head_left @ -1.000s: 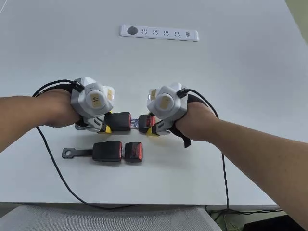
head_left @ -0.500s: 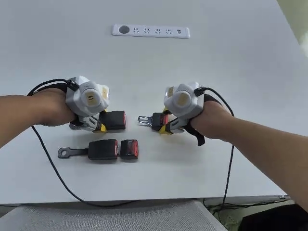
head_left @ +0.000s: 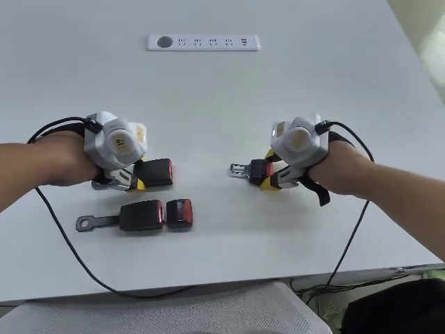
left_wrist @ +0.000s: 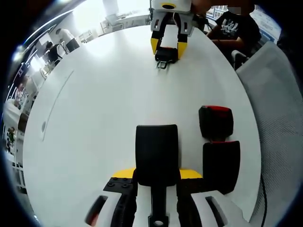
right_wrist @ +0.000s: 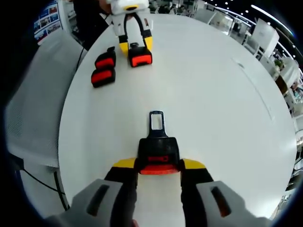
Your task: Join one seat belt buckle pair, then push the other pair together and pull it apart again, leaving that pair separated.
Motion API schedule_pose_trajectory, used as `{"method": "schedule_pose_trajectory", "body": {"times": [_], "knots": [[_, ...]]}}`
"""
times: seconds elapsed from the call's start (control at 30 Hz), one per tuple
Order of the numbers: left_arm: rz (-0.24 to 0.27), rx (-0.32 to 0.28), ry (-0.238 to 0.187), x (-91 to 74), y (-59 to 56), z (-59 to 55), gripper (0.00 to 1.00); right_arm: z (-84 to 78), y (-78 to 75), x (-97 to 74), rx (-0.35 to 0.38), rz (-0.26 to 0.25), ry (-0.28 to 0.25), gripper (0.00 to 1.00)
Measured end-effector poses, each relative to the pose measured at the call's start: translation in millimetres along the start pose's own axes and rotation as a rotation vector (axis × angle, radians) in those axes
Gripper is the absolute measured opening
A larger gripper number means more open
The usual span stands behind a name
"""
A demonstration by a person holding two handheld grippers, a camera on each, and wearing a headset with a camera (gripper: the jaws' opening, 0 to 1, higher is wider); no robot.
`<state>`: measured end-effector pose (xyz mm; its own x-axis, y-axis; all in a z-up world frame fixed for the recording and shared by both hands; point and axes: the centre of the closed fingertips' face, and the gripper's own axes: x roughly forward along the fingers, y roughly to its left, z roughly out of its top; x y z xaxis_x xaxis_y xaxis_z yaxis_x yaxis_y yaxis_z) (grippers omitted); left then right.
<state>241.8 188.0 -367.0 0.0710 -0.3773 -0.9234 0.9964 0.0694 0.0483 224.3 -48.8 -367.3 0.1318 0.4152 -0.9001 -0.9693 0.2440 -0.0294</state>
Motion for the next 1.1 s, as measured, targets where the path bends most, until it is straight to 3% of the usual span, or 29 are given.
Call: {"method": "schedule_pose_trajectory", "body": {"times": [0.17, 0.3, 0.47, 0.5, 0.57, 0.73, 0.8, 0.9, 1.1], "knots": [[0.005, -0.002, 0.012, -0.1, -0.4, 0.4, 0.32, -11.7, -0.5, -6.9, 0.042, 0.001, 0.011, 0.36], [0.002, 0.001, 0.041, 0.7, 0.1, 1.3, 0.32, -10.5, 0.8, -7.3, 0.043, -0.001, 0.012, 0.37], [0.023, 0.049, 0.065, -0.6, -1.1, 3.1, 0.33, -13.8, -8.9, -7.9, 0.058, -0.047, 0.033, 0.46], [0.037, 0.049, 0.087, -2.3, -0.8, 1.3, 0.35, -15.1, -10.9, -10.2, 0.060, -0.067, 0.033, 0.48], [0.059, 0.092, 0.112, -6.7, -1.6, -0.7, 0.41, -13.2, -9.1, -14.5, 0.119, -0.079, 0.000, 0.52], [0.119, 0.005, 0.095, -26.0, -9.8, -1.1, 0.44, -4.1, 1.5, -32.9, 0.172, -0.127, -0.072, 0.57], [0.155, -0.050, 0.049, -35.8, -17.1, 1.7, 0.47, -2.6, 7.6, -35.3, 0.182, -0.146, -0.120, 0.60], [0.190, -0.103, 0.015, -48.0, -27.8, -1.7, 0.50, -4.6, 26.4, -39.5, 0.159, -0.157, -0.124, 0.62], [0.236, -0.188, -0.019, -67.5, -61.0, -14.8, 0.62, -9.7, 69.2, -43.4, 0.103, -0.173, -0.109, 0.65]]}}
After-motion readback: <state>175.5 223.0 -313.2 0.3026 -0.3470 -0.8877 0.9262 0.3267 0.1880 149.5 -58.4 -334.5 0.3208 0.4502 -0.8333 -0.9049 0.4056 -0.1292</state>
